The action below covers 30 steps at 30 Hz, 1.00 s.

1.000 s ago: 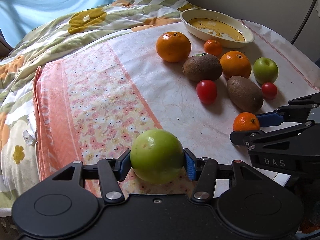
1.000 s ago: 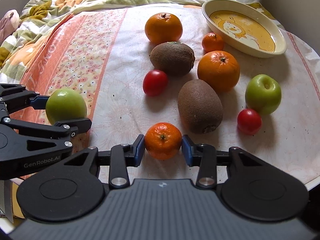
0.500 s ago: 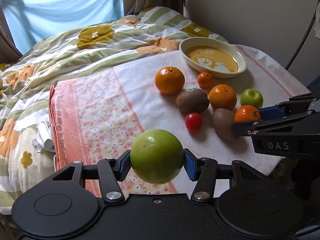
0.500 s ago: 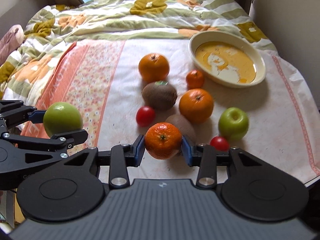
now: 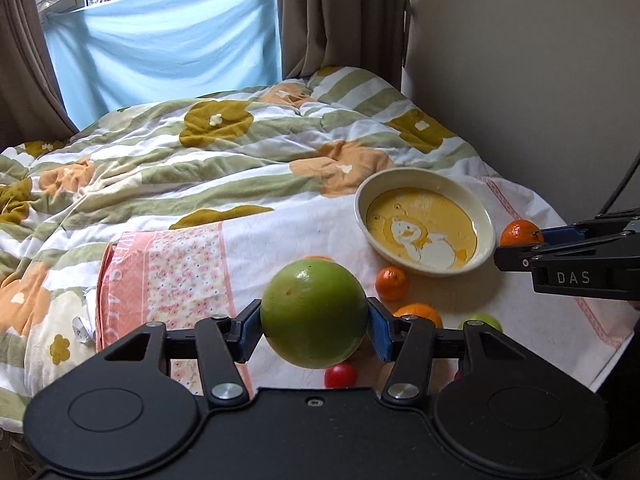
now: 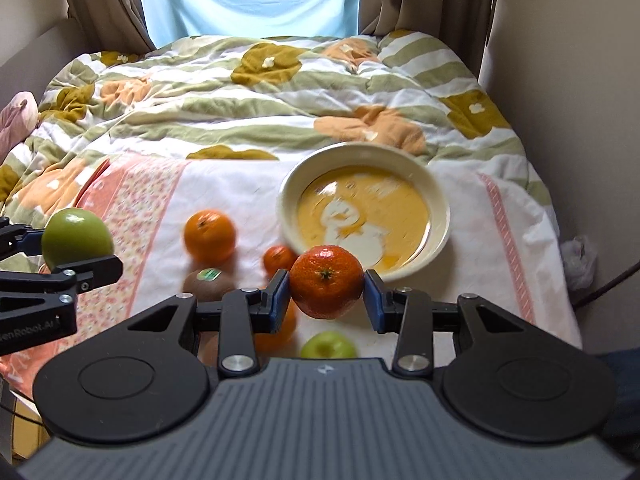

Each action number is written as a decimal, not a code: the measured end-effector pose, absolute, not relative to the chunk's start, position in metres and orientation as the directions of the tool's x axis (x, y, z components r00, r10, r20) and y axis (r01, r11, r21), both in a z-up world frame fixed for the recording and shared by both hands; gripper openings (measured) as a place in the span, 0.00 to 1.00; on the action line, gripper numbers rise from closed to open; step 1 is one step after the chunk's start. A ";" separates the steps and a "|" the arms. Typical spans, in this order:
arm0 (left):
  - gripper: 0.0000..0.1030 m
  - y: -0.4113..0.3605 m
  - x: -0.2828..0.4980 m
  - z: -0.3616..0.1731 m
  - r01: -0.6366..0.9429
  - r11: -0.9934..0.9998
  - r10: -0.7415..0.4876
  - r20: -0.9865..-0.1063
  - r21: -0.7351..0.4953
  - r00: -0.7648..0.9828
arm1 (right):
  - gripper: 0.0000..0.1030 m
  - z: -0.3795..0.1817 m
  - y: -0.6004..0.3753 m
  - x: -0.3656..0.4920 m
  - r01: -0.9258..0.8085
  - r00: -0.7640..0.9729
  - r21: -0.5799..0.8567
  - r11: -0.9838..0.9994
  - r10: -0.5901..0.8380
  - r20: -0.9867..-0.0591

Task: Organize fruits
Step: 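Carry the green apple and mandarin in both tools over the duck bowl, then lower both fruits into the bowl and open both tools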

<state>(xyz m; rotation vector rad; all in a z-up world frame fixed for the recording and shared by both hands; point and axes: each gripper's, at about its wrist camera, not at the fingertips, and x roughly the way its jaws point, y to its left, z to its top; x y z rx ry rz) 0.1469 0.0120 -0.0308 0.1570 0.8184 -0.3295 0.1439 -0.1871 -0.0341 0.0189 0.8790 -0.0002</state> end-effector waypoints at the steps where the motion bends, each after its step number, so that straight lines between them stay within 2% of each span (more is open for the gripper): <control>1: 0.56 0.004 0.151 -0.028 0.335 0.942 -0.222 -0.734 0.009 0.642 | 0.53 -0.032 -0.198 0.150 0.000 0.644 0.015 1.000 0.012 -0.765; 14: 0.57 -0.096 0.234 -0.030 0.254 0.967 -0.158 -0.719 0.027 0.677 | 0.53 -0.043 -0.311 0.247 -0.130 0.634 -0.020 0.991 0.067 -0.770; 30: 0.56 -0.176 0.322 -0.126 0.475 0.861 -0.135 -0.820 0.180 0.556 | 0.53 -0.100 -0.329 0.326 -0.102 0.550 0.079 0.992 0.122 -0.826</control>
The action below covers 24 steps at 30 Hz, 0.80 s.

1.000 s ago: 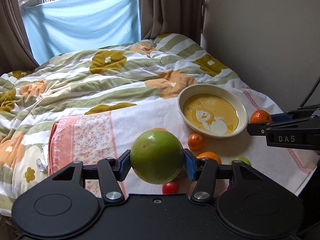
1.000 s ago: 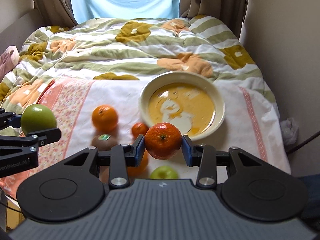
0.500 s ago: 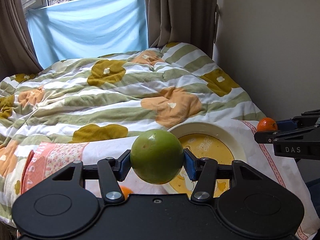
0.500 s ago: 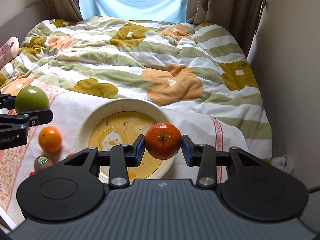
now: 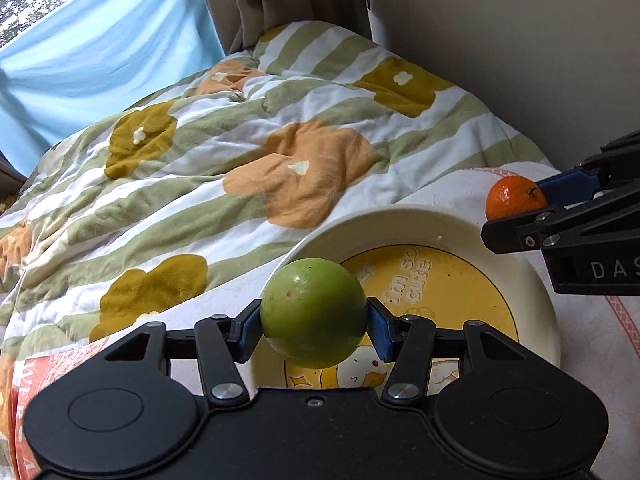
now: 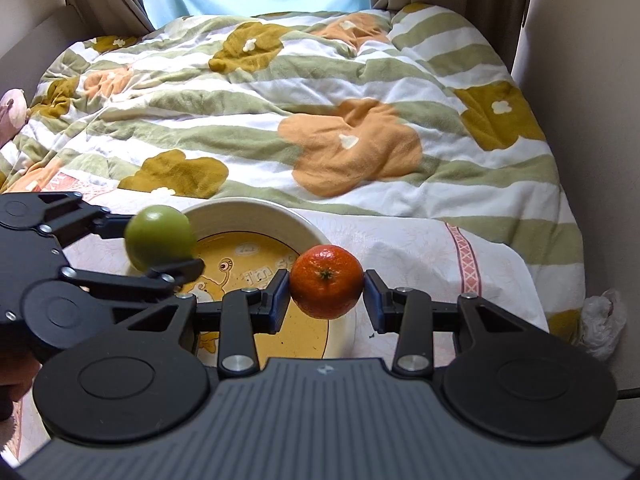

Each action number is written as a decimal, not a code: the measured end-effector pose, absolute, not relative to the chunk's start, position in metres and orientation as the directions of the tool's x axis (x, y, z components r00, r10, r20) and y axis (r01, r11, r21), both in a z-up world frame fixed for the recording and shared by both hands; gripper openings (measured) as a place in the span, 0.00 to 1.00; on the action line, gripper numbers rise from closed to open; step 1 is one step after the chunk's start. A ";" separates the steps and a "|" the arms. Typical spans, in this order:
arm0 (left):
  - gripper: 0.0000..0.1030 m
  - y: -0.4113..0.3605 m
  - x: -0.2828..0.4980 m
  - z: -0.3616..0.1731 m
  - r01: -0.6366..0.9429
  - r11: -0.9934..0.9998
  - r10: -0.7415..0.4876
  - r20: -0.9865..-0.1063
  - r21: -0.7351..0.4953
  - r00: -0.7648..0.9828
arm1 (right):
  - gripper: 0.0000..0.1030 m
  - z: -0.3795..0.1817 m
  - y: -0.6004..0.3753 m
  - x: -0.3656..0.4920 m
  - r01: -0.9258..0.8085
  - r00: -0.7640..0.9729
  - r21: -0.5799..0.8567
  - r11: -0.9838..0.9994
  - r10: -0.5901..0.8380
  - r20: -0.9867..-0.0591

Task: Organize fruits
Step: 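Lower both fruits into the bowl and open both tools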

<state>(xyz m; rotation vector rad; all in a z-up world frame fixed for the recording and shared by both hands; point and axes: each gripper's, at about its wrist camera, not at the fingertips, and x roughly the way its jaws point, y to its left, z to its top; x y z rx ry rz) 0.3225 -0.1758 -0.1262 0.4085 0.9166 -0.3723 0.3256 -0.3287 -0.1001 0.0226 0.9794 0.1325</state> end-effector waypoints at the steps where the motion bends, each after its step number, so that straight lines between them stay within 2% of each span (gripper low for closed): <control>1: 0.56 -0.178 0.324 -0.131 0.484 0.855 -0.133 -0.824 0.185 0.551 | 0.53 -0.102 -0.329 0.328 -0.098 0.547 0.079 0.992 0.120 -0.828; 5: 0.57 -0.184 0.328 -0.141 0.511 0.834 -0.128 -0.828 0.208 0.545 | 0.53 -0.109 -0.330 0.333 -0.087 0.537 0.088 0.992 0.121 -0.835; 7: 0.63 -0.185 0.327 -0.140 0.511 0.831 -0.130 -0.815 0.221 0.564 | 0.53 -0.111 -0.329 0.333 -0.082 0.533 0.093 0.992 0.122 -0.838; 9: 0.87 -0.183 0.325 -0.135 0.512 0.832 -0.145 -0.805 0.216 0.575 | 0.53 -0.112 -0.329 0.334 -0.077 0.531 0.097 0.992 0.123 -0.838; 10: 0.90 -0.181 0.324 -0.133 0.511 0.833 -0.149 -0.802 0.213 0.578 | 0.53 -0.112 -0.330 0.335 -0.075 0.530 0.099 0.992 0.124 -0.839; 15: 0.91 -0.171 0.314 -0.124 0.505 0.832 -0.133 -0.801 0.231 0.584 | 0.53 -0.109 -0.327 0.333 -0.083 0.534 0.101 0.991 0.130 -0.836; 24: 0.91 -0.139 0.293 -0.110 0.448 0.881 -0.159 -0.798 0.151 0.581 | 0.53 -0.114 -0.305 0.331 -0.189 0.545 0.083 0.979 0.175 -0.820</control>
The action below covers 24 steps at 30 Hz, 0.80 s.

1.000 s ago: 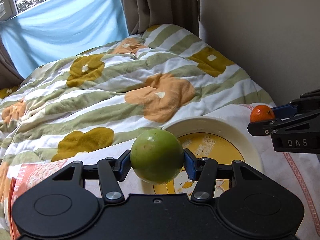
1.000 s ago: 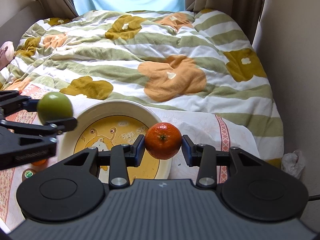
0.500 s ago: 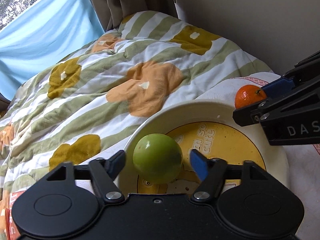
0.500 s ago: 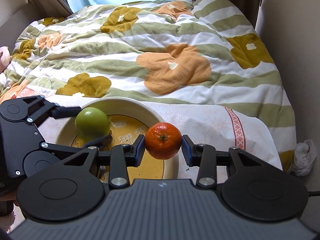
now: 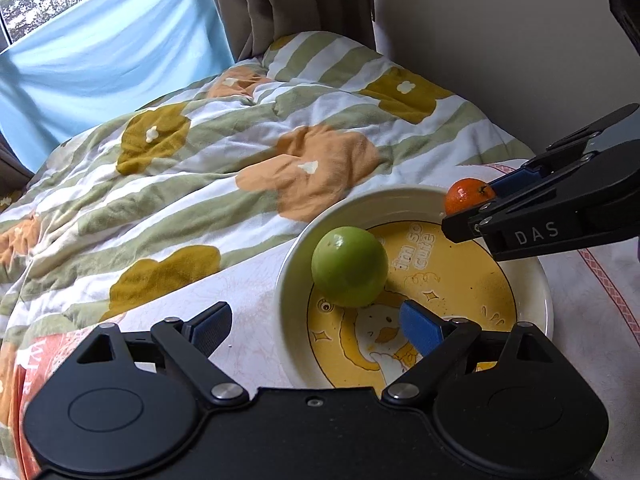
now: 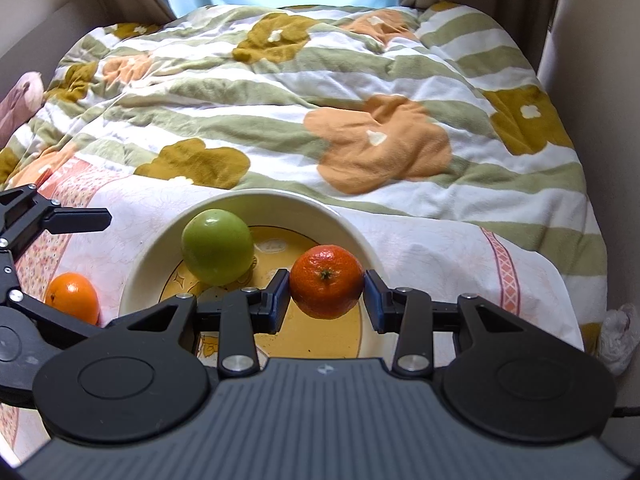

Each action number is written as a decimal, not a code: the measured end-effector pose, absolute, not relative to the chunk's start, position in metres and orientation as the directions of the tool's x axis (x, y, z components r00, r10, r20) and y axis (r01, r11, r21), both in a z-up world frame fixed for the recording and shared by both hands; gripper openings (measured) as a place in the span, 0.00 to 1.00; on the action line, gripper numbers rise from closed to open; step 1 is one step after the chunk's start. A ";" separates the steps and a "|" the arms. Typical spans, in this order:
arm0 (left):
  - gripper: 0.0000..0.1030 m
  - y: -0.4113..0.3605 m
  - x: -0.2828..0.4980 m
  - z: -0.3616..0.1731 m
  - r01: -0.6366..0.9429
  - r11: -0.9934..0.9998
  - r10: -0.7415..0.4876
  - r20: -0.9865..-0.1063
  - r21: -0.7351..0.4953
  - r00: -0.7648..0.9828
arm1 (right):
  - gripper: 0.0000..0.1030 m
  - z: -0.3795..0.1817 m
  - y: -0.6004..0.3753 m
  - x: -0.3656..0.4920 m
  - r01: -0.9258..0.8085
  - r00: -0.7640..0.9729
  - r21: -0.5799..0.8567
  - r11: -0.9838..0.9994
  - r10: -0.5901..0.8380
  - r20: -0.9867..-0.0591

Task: Organize fruits
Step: 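Lower both fruits into the bowl and open both tools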

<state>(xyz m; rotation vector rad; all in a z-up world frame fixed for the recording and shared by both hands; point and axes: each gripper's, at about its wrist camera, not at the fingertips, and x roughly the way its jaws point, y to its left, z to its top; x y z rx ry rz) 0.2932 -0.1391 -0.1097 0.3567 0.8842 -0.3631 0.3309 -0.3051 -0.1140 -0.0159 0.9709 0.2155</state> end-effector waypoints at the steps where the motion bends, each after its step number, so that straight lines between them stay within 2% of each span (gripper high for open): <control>1: 0.91 -0.137 0.292 -0.110 0.443 0.885 -0.159 -0.799 0.145 0.579 | 0.53 -0.115 -0.302 0.331 -0.206 0.552 0.076 0.976 0.181 -0.814; 7: 0.91 -0.124 0.288 -0.107 0.406 0.905 -0.148 -0.799 0.129 0.583 | 0.53 -0.129 -0.286 0.336 -0.303 0.587 0.008 0.953 0.193 -0.786; 12: 0.91 -0.117 0.285 -0.107 0.386 0.914 -0.136 -0.799 0.128 0.586 | 0.55 -0.140 -0.285 0.341 -0.306 0.573 0.029 0.952 0.209 -0.792; 14: 0.91 -0.115 0.283 -0.107 0.381 0.916 -0.131 -0.800 0.128 0.585 | 0.68 -0.140 -0.286 0.340 -0.298 0.587 0.040 0.954 0.216 -0.780; 15: 0.91 -0.114 0.282 -0.107 0.379 0.916 -0.129 -0.800 0.130 0.585 | 0.83 -0.140 -0.286 0.339 -0.296 0.588 0.047 0.954 0.221 -0.778; 17: 0.91 -0.112 0.280 -0.106 0.375 0.917 -0.124 -0.800 0.133 0.587 | 1.00 -0.137 -0.287 0.337 -0.287 0.595 0.049 0.957 0.219 -0.773; 24: 0.91 -0.107 0.271 -0.097 0.355 0.926 -0.123 -0.790 0.126 0.601 | 1.00 -0.126 -0.292 0.324 -0.279 0.605 0.070 0.958 0.232 -0.762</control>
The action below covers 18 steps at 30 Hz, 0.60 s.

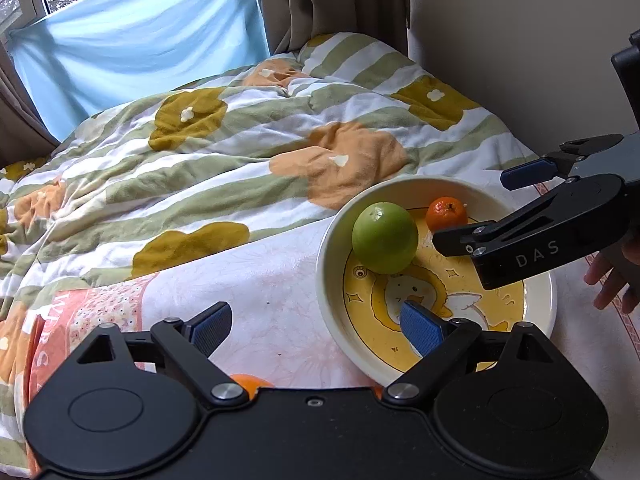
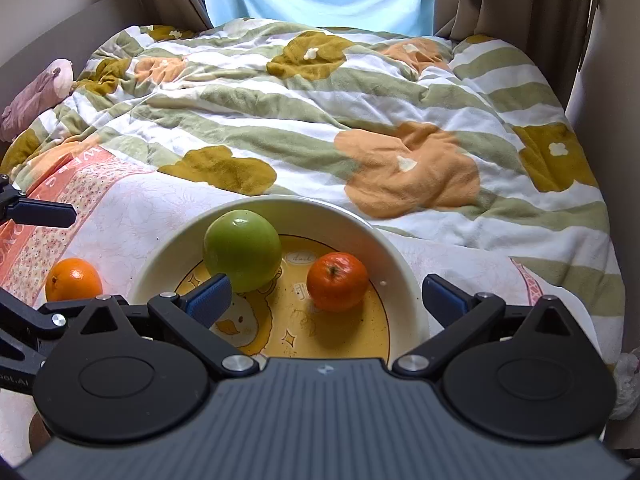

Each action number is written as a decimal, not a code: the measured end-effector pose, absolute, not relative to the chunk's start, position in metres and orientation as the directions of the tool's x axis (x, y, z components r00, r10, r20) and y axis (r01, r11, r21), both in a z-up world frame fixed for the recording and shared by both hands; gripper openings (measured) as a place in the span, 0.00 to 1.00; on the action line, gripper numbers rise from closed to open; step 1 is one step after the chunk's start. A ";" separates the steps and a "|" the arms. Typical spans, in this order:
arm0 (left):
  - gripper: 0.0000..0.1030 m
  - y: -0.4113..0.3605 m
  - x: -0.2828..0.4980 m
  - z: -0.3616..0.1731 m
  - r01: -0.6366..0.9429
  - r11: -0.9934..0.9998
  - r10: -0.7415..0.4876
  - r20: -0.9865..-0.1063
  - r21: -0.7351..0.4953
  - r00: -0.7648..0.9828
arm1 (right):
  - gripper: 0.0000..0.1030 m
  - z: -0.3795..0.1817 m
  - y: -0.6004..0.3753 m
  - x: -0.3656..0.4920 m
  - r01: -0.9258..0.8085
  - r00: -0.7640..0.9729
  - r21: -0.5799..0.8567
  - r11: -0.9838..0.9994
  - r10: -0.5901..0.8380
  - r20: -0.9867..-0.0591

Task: Organize fruits
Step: 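Lower both fruits into the bowl and open both tools, then withdraw both tools from the bowl back toward the remaining fruits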

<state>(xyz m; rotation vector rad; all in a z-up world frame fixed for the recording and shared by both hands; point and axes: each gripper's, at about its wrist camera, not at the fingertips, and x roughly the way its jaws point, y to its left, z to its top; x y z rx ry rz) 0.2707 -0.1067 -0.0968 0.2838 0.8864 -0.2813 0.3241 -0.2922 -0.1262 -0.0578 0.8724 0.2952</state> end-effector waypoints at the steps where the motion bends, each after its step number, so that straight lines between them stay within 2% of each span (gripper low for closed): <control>1: 0.91 -0.106 0.269 -0.095 0.354 0.927 -0.123 -0.787 0.126 0.604 | 1.00 -0.123 -0.293 0.322 -0.278 0.612 0.070 0.958 0.233 -0.756; 18: 0.91 -0.092 0.215 -0.035 0.264 0.958 -0.111 -0.705 0.111 0.700 | 1.00 -0.052 -0.291 0.252 -0.312 0.687 0.028 0.950 0.246 -0.683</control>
